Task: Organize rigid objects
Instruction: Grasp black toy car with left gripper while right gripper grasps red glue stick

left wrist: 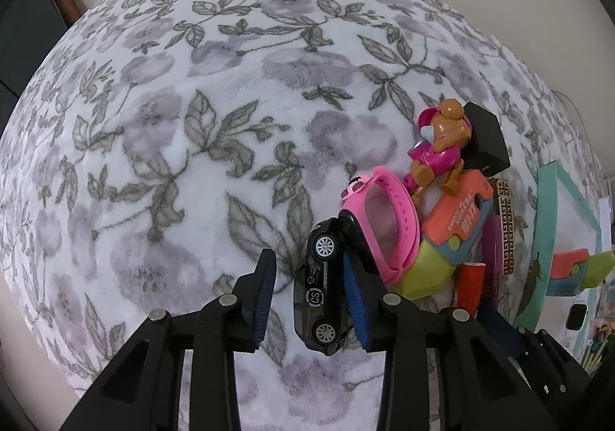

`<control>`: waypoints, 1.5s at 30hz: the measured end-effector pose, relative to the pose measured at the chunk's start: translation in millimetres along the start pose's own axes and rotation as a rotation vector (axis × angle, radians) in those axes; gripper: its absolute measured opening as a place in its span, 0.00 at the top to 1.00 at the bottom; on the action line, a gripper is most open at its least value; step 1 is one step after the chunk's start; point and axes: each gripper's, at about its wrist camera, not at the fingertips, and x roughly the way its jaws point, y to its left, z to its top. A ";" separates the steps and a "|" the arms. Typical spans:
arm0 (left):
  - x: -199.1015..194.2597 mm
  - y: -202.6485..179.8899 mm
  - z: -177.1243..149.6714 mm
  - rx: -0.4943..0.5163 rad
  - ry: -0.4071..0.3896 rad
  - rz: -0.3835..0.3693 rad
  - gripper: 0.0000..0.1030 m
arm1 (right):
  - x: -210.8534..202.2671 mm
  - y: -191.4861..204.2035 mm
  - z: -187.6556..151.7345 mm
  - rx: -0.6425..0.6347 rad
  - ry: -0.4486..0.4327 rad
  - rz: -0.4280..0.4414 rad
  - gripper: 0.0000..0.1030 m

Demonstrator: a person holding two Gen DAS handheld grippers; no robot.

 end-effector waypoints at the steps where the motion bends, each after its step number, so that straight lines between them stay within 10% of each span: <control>1: 0.2 -0.3 -0.3 -0.001 0.000 -0.002 0.64 | 0.9 0.5 0.1 -0.002 0.000 -0.003 0.70; 27: 5.7 -15.0 -13.5 0.079 0.029 0.058 0.75 | -1.5 4.7 -15.1 -0.048 -0.014 -0.026 0.75; 40: 16.2 -11.3 -22.8 0.053 0.083 0.063 0.44 | -3.6 -3.8 -14.6 -0.024 -0.008 0.008 0.75; 45: 25.5 -14.2 -33.3 0.090 0.106 0.088 0.66 | -3.4 -4.1 -14.7 -0.021 -0.010 0.012 0.75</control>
